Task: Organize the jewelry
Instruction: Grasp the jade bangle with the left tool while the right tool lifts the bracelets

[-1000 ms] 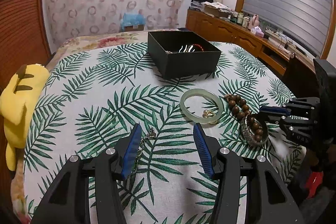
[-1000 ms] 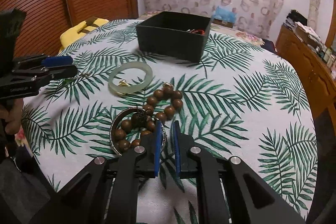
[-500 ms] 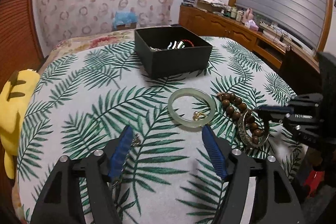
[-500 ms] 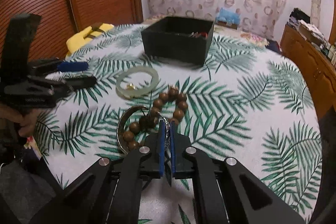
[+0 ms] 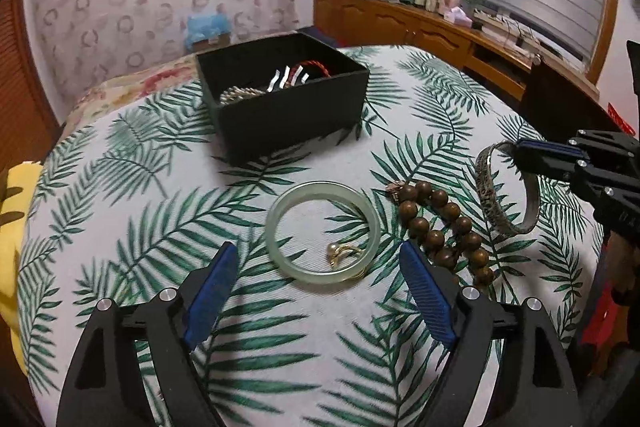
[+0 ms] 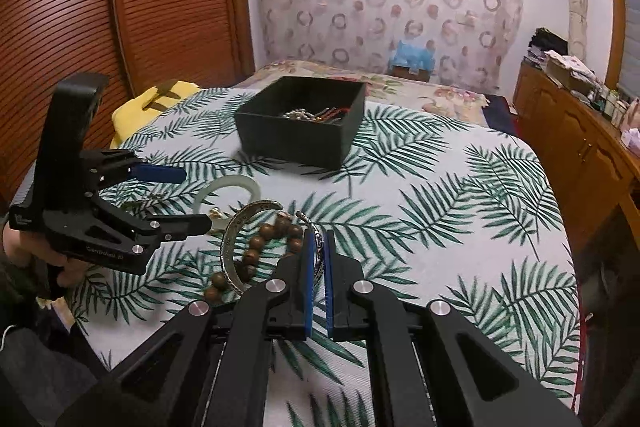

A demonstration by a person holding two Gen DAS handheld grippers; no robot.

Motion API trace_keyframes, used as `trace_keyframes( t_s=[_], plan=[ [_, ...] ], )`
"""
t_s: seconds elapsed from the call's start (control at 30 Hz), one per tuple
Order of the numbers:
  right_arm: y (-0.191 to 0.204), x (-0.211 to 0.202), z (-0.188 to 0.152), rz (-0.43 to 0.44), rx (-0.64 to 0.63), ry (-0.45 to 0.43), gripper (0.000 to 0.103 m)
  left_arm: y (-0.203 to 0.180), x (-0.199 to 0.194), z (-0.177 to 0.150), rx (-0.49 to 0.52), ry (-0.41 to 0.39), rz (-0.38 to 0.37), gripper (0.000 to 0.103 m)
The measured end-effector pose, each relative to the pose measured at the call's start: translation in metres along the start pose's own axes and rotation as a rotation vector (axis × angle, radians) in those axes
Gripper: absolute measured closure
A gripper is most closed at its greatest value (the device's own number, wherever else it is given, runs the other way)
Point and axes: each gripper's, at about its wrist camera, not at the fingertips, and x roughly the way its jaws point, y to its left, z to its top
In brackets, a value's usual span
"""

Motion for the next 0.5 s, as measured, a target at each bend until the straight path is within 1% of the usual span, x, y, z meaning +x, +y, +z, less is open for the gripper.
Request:
trace_keyframes(
  t_s=[0.17,0.47,0.5],
  plan=[
    [-0.006,0.001,-0.006,-0.004,0.015,0.005,0.098,0.0,0.02,0.004,0.002,0.052,0.006,0.023],
    [-0.009,0.005,-0.009,0.001,0.017,0.007,0.098,-0.007,0.031,0.011,0.049,0.073,0.037,0.023],
    [-0.009,0.005,-0.009,0.003,0.016,0.006,0.098,-0.009,0.031,0.011,0.059,0.074,0.039,0.027]
  ],
)
